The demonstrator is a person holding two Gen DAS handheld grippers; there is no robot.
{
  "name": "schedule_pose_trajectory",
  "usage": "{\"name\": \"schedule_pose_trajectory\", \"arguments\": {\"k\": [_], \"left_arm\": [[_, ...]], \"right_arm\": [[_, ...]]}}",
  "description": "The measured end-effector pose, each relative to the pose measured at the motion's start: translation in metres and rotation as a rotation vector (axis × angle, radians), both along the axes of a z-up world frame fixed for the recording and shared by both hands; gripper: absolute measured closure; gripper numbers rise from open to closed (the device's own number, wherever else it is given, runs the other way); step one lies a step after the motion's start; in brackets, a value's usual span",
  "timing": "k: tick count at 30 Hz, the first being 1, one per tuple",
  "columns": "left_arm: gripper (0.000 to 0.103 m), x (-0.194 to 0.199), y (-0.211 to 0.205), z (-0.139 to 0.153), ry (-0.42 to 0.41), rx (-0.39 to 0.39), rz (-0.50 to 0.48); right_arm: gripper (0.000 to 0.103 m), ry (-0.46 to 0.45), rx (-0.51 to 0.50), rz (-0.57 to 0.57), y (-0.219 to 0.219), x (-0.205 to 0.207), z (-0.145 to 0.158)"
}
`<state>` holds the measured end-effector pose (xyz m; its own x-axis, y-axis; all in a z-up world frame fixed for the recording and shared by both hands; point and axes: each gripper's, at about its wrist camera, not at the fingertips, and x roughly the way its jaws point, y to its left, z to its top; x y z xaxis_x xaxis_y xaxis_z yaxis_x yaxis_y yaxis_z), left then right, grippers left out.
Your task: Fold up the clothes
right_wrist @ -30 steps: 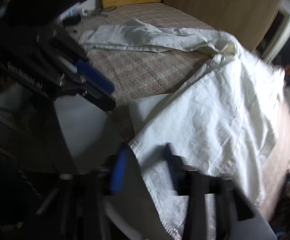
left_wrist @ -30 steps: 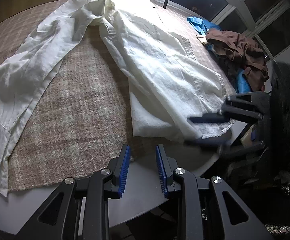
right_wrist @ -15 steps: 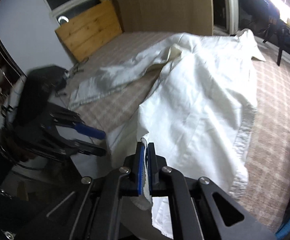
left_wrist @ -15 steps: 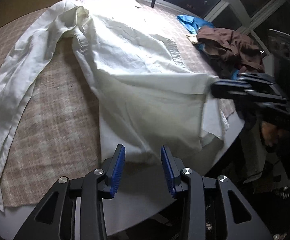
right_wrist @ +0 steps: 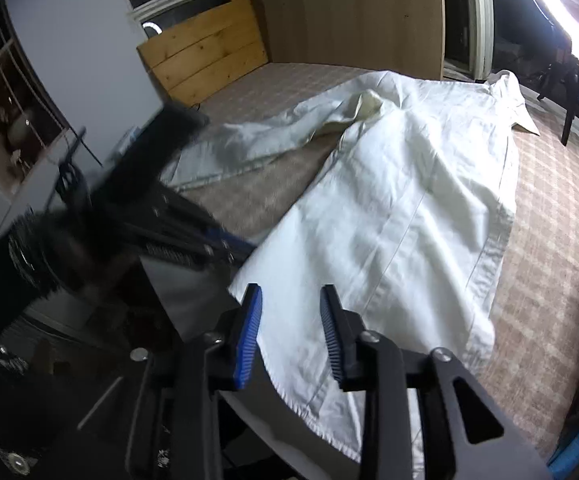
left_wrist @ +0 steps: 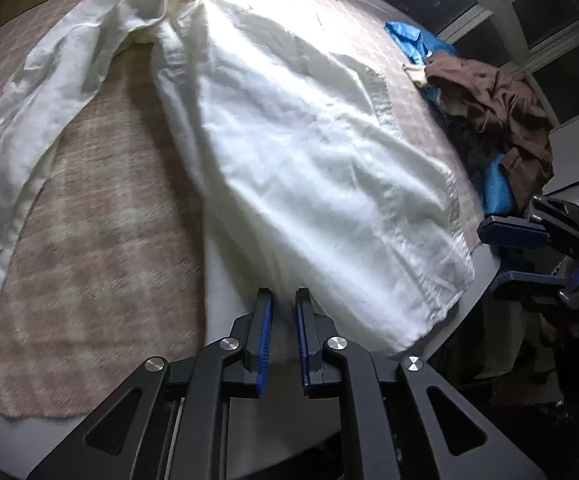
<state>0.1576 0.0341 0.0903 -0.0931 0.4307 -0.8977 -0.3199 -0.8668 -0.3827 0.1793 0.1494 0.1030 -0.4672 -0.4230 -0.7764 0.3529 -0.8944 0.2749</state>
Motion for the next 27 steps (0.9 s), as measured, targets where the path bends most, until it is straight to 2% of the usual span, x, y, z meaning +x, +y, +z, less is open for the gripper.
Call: {"name": "schedule_pose_trajectory", "arguments": {"k": [1, 4, 6, 9, 12, 14, 16, 20, 22, 24, 27], "left_arm": [[0.079, 0.004, -0.004, 0.005, 0.008, -0.01, 0.011], [0.077, 0.017, -0.011, 0.025, 0.04, -0.01, 0.028], [0.071, 0.027, -0.009, 0.04, 0.073, -0.011, 0.016], [0.067, 0.041, 0.022, 0.051, 0.125, -0.094, -0.072], [0.067, 0.053, 0.067, 0.055, 0.158, -0.116, -0.201], [0.065, 0.06, 0.105, 0.052, 0.163, -0.094, -0.302], [0.055, 0.068, 0.143, 0.048, 0.174, -0.092, -0.391], [0.05, 0.085, 0.221, 0.03, 0.211, -0.097, -0.574], [0.05, 0.092, 0.245, 0.02, 0.243, -0.152, -0.622], [0.05, 0.097, 0.265, 0.007, 0.29, -0.241, -0.675], [0.05, 0.091, 0.275, -0.008, 0.289, -0.321, -0.673]], "right_arm": [[0.073, -0.006, -0.016, -0.027, 0.009, 0.003, -0.003], [0.073, -0.025, -0.057, -0.13, 0.042, 0.016, -0.011], [0.073, -0.041, -0.065, -0.205, 0.069, 0.03, -0.019], [0.073, -0.102, -0.098, -0.308, 0.107, 0.05, -0.033], [0.073, -0.131, -0.088, -0.373, 0.131, 0.07, -0.044], [0.073, -0.145, -0.098, -0.397, 0.14, 0.08, -0.05], [0.073, -0.153, -0.115, -0.419, 0.147, 0.089, -0.056], [0.073, -0.153, -0.184, -0.447, 0.16, 0.104, -0.063], [0.073, -0.148, -0.18, -0.464, 0.166, 0.112, -0.064], [0.073, -0.138, -0.188, -0.487, 0.175, 0.122, -0.063], [0.073, -0.128, -0.217, -0.531, 0.19, 0.137, -0.064]]}}
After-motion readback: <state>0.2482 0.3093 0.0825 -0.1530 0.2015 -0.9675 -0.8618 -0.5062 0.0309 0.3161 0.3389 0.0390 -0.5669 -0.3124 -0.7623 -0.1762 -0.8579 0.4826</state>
